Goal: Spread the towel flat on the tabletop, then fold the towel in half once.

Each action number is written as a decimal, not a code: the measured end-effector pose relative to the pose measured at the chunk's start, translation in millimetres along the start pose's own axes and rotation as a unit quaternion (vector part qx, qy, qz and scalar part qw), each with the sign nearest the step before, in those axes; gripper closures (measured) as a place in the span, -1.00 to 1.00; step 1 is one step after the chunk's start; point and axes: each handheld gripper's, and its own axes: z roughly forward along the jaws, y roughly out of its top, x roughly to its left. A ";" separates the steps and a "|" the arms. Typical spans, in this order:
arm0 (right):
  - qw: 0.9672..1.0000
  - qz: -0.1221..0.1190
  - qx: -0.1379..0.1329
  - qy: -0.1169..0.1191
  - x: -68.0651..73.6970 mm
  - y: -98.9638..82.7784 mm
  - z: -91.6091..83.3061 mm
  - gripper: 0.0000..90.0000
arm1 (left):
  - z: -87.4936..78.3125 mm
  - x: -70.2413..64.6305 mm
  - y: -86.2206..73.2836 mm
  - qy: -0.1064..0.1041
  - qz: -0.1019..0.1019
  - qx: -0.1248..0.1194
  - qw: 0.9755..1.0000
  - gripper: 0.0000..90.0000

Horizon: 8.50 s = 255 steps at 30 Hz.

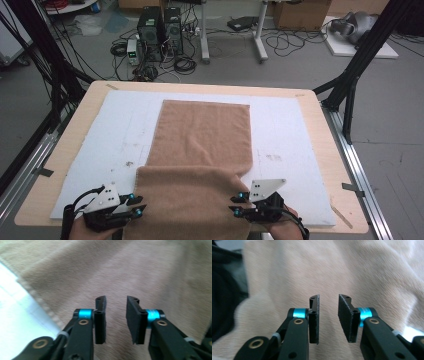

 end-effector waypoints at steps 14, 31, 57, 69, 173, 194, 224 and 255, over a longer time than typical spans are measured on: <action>0.999 -0.001 0.028 0.038 0.7 -9.8 15.3 0.93 | 9.6 -0.8 -9.8 -0.028 -0.005 0.017 0.999 0.91; 0.997 0.054 0.013 -0.045 -44.5 -21.3 8.8 0.70 | 33.8 36.3 14.2 0.019 -0.036 0.006 0.999 0.41; 0.999 0.016 0.023 0.016 -30.3 -11.6 6.3 0.53 | 29.8 37.0 20.8 -0.003 -0.034 0.005 0.999 0.56; 0.999 -0.005 0.032 0.039 -21.0 -9.3 12.3 0.81 | 25.8 14.0 3.9 -0.046 -0.014 0.018 0.999 0.68; 0.973 0.164 0.045 -0.155 -217.6 16.1 40.2 0.41 | 129.0 173.4 89.1 0.125 -0.104 0.057 0.985 0.58; 0.982 0.167 -0.018 -0.086 -202.9 36.8 -4.7 0.86 | 77.8 173.1 102.4 0.075 -0.137 -0.023 0.987 0.93; 0.989 0.114 -0.022 -0.091 -121.4 31.0 -24.0 0.16 | 28.5 108.4 65.6 0.046 -0.070 -0.015 0.996 0.06; 0.991 0.105 0.014 -0.079 -147.5 27.3 7.7 0.90 | 56.9 131.6 76.9 0.057 -0.083 -0.003 0.995 0.90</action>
